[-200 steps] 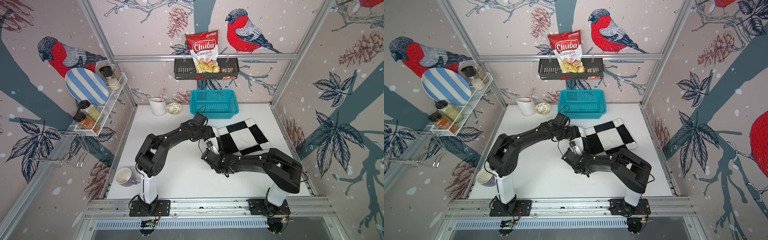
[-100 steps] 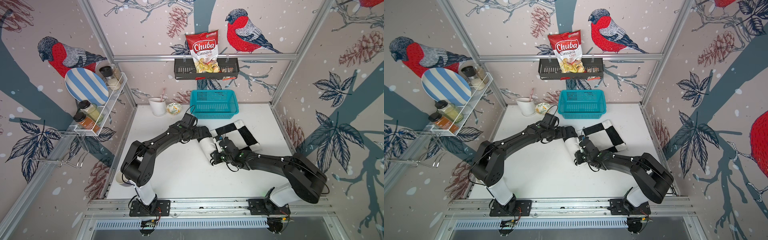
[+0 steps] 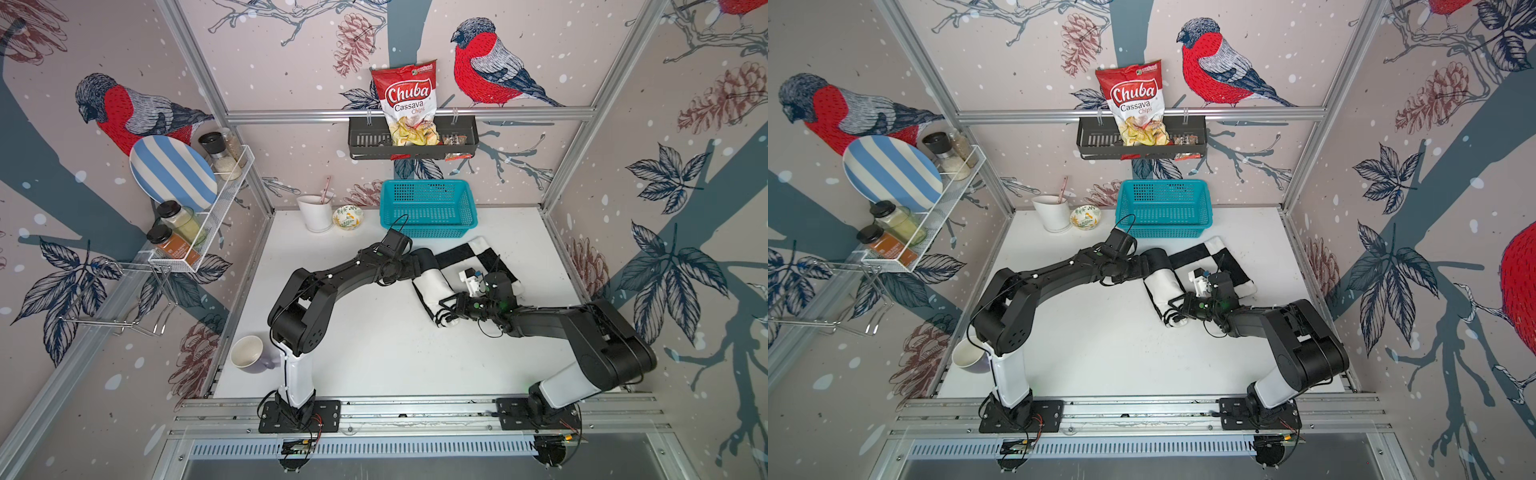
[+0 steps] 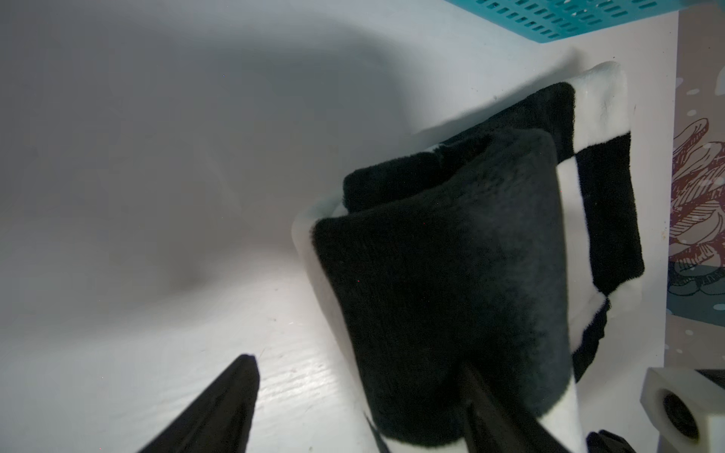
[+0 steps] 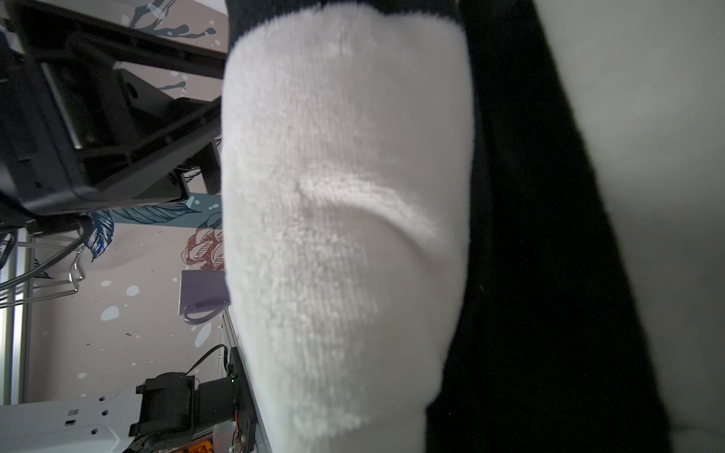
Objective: Roll up the pillowcase
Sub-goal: Roll the pillowcase at the center of the board.
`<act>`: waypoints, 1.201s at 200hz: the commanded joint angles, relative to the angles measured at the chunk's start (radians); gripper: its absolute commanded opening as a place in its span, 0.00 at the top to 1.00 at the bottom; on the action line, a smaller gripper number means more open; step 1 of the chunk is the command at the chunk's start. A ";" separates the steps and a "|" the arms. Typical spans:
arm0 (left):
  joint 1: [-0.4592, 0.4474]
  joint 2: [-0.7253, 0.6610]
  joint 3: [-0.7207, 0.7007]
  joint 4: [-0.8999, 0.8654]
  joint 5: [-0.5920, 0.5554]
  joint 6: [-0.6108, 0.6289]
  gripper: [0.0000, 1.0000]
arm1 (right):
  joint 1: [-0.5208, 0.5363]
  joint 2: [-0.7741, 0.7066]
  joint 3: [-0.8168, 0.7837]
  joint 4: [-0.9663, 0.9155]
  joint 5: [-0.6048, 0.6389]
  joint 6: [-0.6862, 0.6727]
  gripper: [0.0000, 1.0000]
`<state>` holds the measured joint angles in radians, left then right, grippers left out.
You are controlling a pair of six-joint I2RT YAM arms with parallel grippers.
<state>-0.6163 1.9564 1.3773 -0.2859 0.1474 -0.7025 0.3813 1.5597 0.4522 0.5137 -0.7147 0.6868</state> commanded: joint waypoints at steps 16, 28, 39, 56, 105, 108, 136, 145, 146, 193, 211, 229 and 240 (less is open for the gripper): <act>-0.017 0.074 0.057 -0.023 -0.005 -0.015 0.19 | -0.010 -0.063 0.036 -0.164 0.110 -0.061 0.48; -0.018 0.080 0.057 -0.018 -0.005 -0.017 0.19 | -0.001 -0.111 0.050 -0.252 0.219 -0.087 0.33; -0.019 0.083 0.056 -0.013 -0.002 -0.017 0.20 | 0.019 -0.164 0.069 -0.346 0.357 -0.112 0.20; -0.019 0.087 0.060 -0.011 0.000 -0.017 0.20 | 0.076 -0.233 0.102 -0.480 0.587 -0.139 0.00; -0.019 0.093 0.072 -0.012 0.004 -0.013 0.20 | 0.440 -0.281 0.234 -0.685 1.309 -0.229 0.00; -0.019 0.093 0.072 -0.012 0.004 -0.013 0.20 | 0.463 -0.274 0.242 -0.691 1.344 -0.234 0.00; -0.019 0.093 0.075 -0.020 -0.001 -0.011 0.20 | 0.627 -0.172 0.321 -0.746 1.577 -0.270 0.00; -0.019 0.093 0.073 -0.020 0.000 -0.010 0.20 | 0.662 -0.134 0.342 -0.758 1.601 -0.280 0.00; -0.019 0.093 0.073 -0.020 0.000 -0.009 0.20 | 0.666 -0.129 0.344 -0.758 1.601 -0.283 0.00; -0.019 0.085 0.068 -0.020 -0.003 -0.012 0.20 | 0.701 0.055 0.377 -0.740 1.416 -0.310 0.00; -0.018 0.084 0.063 -0.018 -0.003 -0.012 0.20 | 0.701 0.104 0.372 -0.717 1.384 -0.294 0.00; -0.019 0.079 0.055 -0.011 -0.002 -0.011 0.19 | 0.687 0.150 0.371 -0.704 1.374 -0.290 0.02; -0.019 0.077 0.050 -0.009 -0.001 -0.011 0.19 | 0.678 0.165 0.361 -0.681 1.361 -0.301 0.11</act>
<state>-0.6304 2.0430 1.4372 -0.2756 0.1532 -0.7258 1.0740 1.6905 0.8227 -0.2070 0.7193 0.3897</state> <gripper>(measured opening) 0.805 0.983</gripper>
